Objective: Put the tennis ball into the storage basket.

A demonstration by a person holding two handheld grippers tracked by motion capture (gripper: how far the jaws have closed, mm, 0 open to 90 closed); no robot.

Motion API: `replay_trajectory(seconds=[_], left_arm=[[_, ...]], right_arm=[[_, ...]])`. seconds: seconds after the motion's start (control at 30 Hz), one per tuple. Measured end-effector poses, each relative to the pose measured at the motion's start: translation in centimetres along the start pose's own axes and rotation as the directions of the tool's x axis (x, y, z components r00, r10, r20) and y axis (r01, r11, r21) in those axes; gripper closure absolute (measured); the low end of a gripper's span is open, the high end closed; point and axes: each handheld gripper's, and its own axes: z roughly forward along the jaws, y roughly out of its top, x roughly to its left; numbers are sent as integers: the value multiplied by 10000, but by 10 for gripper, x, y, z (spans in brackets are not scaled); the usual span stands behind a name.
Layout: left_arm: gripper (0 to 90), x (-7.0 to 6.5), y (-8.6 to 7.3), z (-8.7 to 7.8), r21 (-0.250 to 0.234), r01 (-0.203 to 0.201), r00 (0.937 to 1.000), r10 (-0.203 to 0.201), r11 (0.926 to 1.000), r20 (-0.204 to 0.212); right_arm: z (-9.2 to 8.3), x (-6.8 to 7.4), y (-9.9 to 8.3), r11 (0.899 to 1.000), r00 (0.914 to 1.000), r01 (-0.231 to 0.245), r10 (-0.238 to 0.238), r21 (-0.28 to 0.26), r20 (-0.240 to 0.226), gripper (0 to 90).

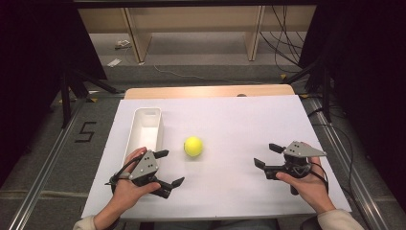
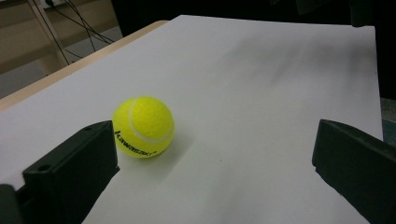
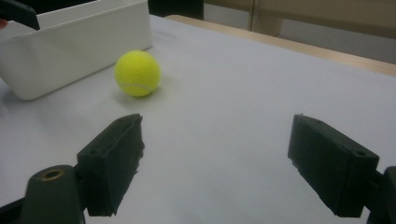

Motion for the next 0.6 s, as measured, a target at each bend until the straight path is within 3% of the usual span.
replay_trajectory(seconds=[0.6], left_arm=[[0, -1, 1, -1, 15, -125, 9999, 125, 9999, 10]], right_arm=[[17, 17, 4, 9992, 9977, 348, -336, 202, -589, 182]])
